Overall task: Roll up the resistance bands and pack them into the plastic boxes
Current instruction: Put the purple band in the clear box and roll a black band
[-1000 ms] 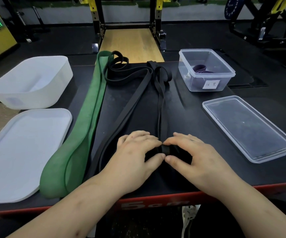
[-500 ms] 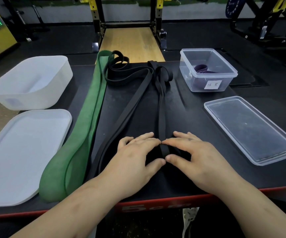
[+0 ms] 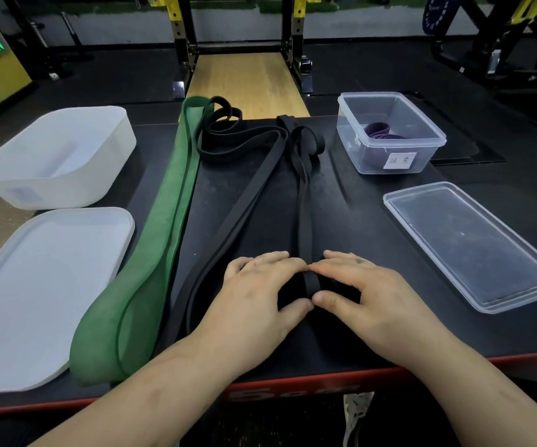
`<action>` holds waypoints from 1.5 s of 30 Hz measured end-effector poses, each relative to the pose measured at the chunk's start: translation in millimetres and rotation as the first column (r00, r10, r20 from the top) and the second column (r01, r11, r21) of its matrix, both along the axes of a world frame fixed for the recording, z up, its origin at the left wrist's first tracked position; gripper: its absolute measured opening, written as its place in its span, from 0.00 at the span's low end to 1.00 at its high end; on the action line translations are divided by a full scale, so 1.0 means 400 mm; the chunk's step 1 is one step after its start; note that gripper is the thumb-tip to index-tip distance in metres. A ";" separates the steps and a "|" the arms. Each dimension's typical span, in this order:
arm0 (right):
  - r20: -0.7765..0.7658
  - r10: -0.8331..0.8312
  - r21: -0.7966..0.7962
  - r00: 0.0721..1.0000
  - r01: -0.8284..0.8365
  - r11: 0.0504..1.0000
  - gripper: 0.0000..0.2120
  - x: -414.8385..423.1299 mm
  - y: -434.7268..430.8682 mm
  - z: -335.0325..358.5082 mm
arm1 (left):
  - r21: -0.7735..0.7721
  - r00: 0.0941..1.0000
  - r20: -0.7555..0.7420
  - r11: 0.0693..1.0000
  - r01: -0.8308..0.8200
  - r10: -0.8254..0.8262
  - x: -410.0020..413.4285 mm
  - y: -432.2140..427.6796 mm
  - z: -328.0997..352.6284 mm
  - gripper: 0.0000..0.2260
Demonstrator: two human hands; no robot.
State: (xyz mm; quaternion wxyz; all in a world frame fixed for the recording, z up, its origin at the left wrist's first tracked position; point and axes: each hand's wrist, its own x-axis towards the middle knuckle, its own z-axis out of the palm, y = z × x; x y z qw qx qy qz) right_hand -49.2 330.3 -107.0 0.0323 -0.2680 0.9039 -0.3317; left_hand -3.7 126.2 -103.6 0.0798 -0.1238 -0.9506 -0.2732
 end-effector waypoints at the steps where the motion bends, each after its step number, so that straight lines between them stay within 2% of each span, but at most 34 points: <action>1: 0.004 -0.001 0.008 1.000 0.001 1.000 0.21 0.000 0.001 0.000 | -0.007 1.000 -0.002 1.000 0.006 -0.006 0.000 0.000 0.001 0.23; 8: 0.024 -0.021 0.057 1.000 0.019 0.998 0.30 0.006 0.005 0.008 | -0.014 1.000 -0.027 1.000 0.003 -0.003 -0.011 -0.004 -0.007 0.22; 11: 0.010 -0.004 0.096 1.000 0.003 0.995 0.28 0.004 0.004 0.007 | 0.001 1.000 -0.026 1.000 0.007 -0.007 -0.013 -0.010 -0.011 0.22; 16: 0.007 -0.008 0.041 1.000 0.008 0.999 0.23 0.005 0.006 0.005 | 0.009 0.998 -0.021 0.998 0.055 -0.055 -0.006 -0.014 -0.010 0.21; 22: -0.018 0.125 0.035 0.992 -0.125 0.992 0.18 0.030 0.040 0.020 | -0.002 0.991 0.001 0.991 0.132 -0.132 0.029 -0.021 -0.001 0.19; 26: -0.007 0.140 0.001 0.990 -0.140 0.990 0.20 0.044 0.046 0.019 | -0.005 0.992 0.033 0.992 0.125 -0.125 0.053 -0.019 -0.004 0.21; 31: 0.035 0.106 0.033 0.994 -0.107 0.994 0.21 0.050 0.043 0.017 | -0.002 0.992 0.086 0.995 0.098 -0.098 0.050 -0.018 0.004 0.22; 35: 0.043 0.141 0.057 0.989 -0.144 0.988 0.20 0.046 0.040 0.016 | -0.029 0.990 0.100 0.994 0.105 -0.102 0.049 -0.017 0.007 0.22; 39: 0.040 0.142 0.121 0.989 -0.146 0.982 0.24 0.039 0.040 0.012 | -0.016 0.987 0.124 0.995 0.102 -0.100 0.044 -0.019 0.011 0.22; 45: 0.016 0.148 0.112 0.989 -0.149 0.983 0.25 0.040 0.038 0.017 | -0.057 0.981 0.164 0.992 0.112 -0.102 0.039 -0.020 0.018 0.22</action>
